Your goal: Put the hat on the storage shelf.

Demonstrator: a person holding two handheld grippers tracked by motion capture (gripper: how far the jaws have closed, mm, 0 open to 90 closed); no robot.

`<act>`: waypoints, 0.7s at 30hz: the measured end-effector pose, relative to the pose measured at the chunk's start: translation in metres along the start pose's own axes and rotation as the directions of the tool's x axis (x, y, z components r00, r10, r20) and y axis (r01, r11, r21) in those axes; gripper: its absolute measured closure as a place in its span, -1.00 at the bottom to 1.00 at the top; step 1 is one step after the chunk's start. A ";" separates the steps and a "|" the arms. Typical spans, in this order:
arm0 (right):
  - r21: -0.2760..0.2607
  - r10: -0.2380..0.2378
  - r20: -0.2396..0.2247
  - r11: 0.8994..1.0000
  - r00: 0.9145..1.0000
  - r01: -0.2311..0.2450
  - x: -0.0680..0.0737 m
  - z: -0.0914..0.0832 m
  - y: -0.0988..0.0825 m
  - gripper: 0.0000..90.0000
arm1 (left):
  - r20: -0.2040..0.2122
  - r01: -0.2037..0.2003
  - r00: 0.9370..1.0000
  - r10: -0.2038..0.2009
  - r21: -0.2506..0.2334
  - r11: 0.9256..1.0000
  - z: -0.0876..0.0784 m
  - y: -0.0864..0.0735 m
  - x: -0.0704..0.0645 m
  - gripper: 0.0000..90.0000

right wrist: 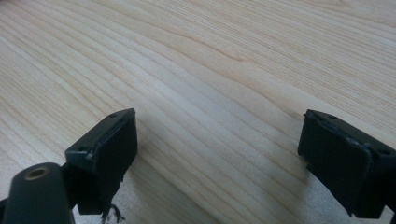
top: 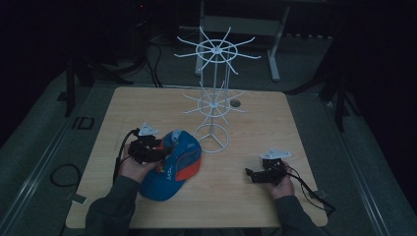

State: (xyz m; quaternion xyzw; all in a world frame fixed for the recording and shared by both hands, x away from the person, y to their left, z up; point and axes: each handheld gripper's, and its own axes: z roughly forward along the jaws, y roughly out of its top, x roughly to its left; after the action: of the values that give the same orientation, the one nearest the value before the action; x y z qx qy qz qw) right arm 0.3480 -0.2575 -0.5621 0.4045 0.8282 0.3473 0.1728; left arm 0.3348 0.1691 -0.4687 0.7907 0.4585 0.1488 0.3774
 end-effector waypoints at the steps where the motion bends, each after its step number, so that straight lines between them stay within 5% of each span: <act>1: 0.000 0.000 0.000 1.000 1.000 0.000 0.000 0.000 0.000 -0.74 | 0.005 -0.002 1.000 0.002 -0.002 1.000 0.001 0.002 -0.002 0.01; 11: -0.001 -0.003 0.000 1.000 1.000 0.003 0.000 0.000 0.000 -0.74 | 0.007 -0.038 0.999 0.038 0.016 0.999 0.018 0.023 -0.021 -0.20; 15: -0.001 -0.004 0.001 1.000 1.000 0.004 0.000 0.000 0.000 -0.74 | -0.020 -0.035 0.999 0.036 0.038 0.999 0.029 0.028 -0.026 -0.42; 21: -0.001 -0.003 0.000 1.000 1.000 0.003 0.000 0.000 0.000 -0.74 | -0.002 -0.044 0.999 0.044 0.075 0.996 0.047 0.034 -0.031 -0.69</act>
State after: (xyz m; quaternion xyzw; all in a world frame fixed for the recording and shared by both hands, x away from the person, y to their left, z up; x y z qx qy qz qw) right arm 0.3483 -0.2575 -0.5622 0.4031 0.8285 0.3475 0.1739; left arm 0.3666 0.1116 -0.4724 0.8139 0.4469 0.1412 0.3434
